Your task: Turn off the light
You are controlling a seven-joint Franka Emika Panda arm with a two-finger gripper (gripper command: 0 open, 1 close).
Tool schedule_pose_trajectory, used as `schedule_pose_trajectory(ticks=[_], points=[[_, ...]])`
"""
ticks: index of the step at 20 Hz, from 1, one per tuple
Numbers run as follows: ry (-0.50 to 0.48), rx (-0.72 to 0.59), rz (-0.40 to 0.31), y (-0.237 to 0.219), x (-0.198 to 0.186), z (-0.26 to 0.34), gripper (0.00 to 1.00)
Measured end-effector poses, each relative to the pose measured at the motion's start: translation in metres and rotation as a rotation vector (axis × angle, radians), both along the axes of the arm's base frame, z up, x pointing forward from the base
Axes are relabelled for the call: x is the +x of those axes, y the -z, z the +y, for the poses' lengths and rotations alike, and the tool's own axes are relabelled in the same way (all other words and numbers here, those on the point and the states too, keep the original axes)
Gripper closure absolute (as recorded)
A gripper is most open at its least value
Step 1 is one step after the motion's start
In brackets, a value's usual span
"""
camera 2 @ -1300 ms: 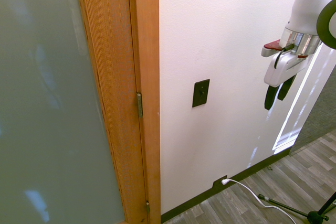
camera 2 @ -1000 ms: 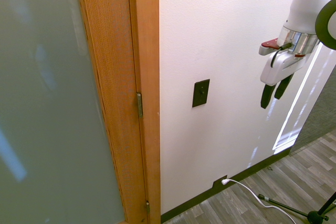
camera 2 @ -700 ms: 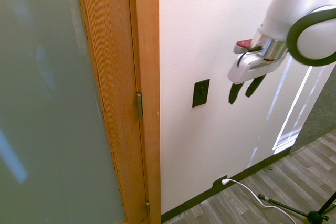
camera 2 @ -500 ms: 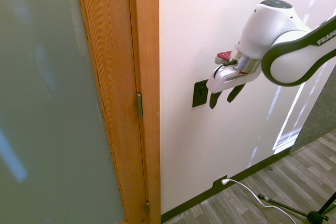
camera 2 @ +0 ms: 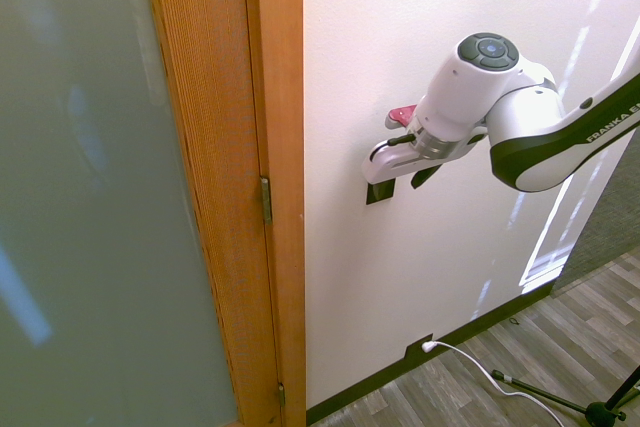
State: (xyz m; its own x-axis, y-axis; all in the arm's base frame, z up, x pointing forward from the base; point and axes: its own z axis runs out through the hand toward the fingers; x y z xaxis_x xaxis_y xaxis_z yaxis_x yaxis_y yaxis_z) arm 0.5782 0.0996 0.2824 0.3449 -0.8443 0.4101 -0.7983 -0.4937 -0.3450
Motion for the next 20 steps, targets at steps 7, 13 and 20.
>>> schedule_pose_trajectory(ticks=[7,13,20], points=[[0.001,-0.003,-0.062,-0.0013,0.0078,0.0001,1.0],[0.006,0.013,-0.088,-0.0015,0.0066,-0.0018,1.0],[0.014,0.024,-0.102,-0.0039,0.0056,-0.0054,1.0]])
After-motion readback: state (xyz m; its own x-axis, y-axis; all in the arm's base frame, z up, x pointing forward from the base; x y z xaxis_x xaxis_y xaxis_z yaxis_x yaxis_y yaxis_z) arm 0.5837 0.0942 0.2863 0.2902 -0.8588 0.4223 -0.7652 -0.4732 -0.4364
